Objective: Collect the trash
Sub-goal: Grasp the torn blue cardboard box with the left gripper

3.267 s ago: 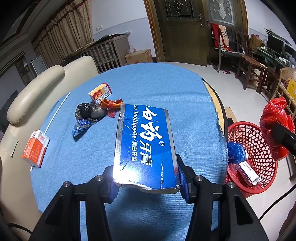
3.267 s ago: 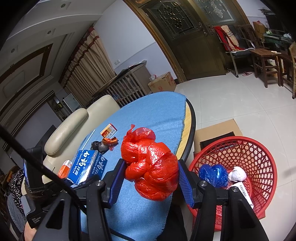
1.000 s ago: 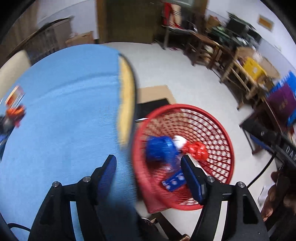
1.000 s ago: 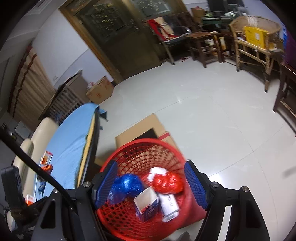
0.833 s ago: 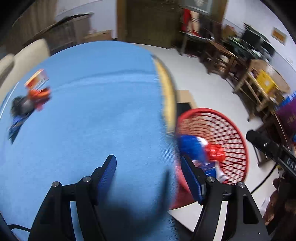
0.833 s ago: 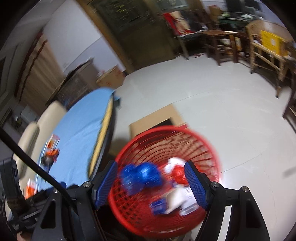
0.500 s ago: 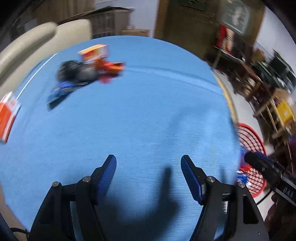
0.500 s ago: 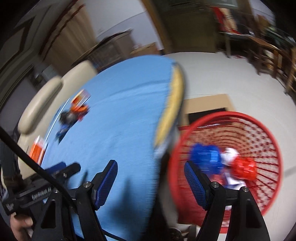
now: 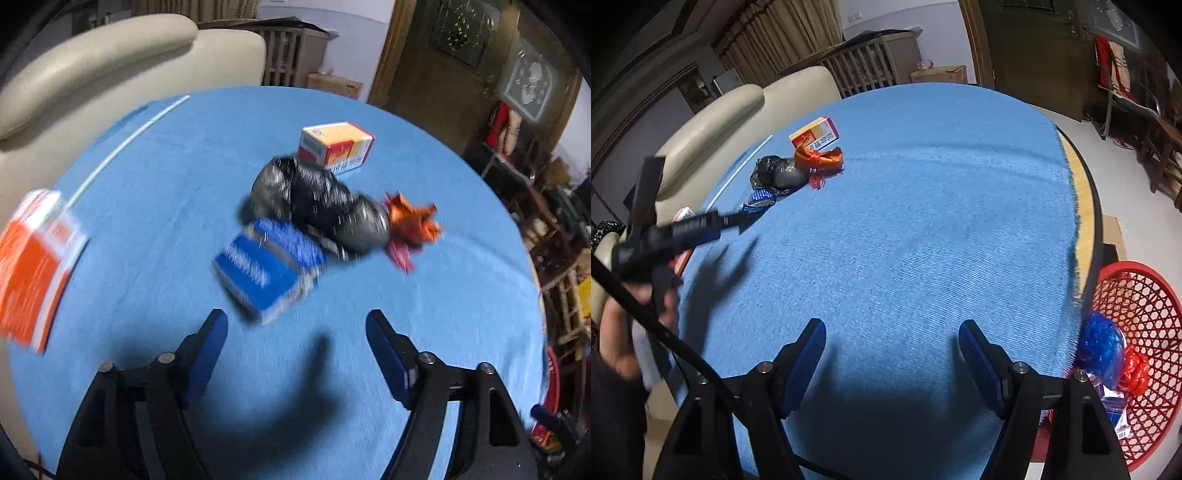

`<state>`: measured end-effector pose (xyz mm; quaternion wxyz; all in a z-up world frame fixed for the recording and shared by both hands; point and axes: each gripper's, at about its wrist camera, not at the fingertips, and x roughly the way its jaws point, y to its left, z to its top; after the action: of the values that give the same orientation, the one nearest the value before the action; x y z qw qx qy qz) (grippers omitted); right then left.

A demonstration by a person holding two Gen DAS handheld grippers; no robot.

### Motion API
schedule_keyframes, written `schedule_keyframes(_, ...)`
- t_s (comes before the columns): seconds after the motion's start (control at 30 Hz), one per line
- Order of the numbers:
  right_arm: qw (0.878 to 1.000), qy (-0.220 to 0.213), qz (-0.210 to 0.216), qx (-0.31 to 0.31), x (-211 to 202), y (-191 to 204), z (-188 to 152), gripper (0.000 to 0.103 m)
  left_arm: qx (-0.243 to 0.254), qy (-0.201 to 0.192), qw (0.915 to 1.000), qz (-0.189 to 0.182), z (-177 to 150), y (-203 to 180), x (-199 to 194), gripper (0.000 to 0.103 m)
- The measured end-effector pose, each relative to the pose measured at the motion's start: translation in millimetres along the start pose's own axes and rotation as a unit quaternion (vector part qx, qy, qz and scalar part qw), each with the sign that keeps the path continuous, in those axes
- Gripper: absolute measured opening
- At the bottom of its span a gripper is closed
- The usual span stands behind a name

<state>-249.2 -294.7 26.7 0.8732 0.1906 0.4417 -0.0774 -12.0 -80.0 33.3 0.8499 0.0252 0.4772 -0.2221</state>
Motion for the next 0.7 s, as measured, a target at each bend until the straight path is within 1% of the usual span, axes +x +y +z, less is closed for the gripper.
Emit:
schedule_keyframes(0.03,1.000,0.002,0.000,0.000,2,1,1,0.077,0.011,0.008,0.9999,-0.007,7,3,7,0.079)
schedule_keyframes(0.1,1.000,0.008,-0.002,-0.002,8,4,4,0.077,0.041,0.011,0.9990,-0.016,15,4,16,0.079)
schedule_keyframes(0.23,1.000,0.014,-0.003,-0.006,13,3,9,0.077,0.095,0.023,0.9945,-0.037,26,7,27,0.080)
schedule_keyframes(0.3,1.000,0.019,-0.002,-0.006,18,3,13,0.077,0.109,0.027,0.9929,-0.039,34,10,36,0.080)
schedule_keyframes(0.37,1.000,0.022,-0.002,-0.007,20,1,15,0.077,0.119,0.036,0.9912,-0.046,40,10,43,0.083)
schedule_keyframes(0.43,1.000,0.025,0.000,-0.011,25,3,19,0.077,0.126,0.038,0.9904,-0.045,43,10,50,0.084)
schedule_keyframes(0.5,1.000,0.027,0.001,-0.016,29,6,22,0.077,0.132,0.034,0.9898,-0.042,44,7,51,0.084)
schedule_keyframes(0.53,0.999,0.028,0.002,-0.019,30,7,24,0.077,0.133,0.031,0.9900,-0.037,44,5,51,0.082)
schedule_keyframes(0.57,0.999,0.028,0.003,-0.021,32,9,26,0.077,0.139,0.028,0.9896,-0.024,41,3,51,0.076)
schedule_keyframes(0.63,0.999,0.028,0.005,-0.026,34,14,32,0.077,0.158,0.017,0.9873,0.000,35,-3,50,0.073)
schedule_keyframes(0.7,0.999,0.028,0.006,-0.030,38,19,38,0.077,0.157,0.010,0.9875,0.012,30,-5,46,0.071)
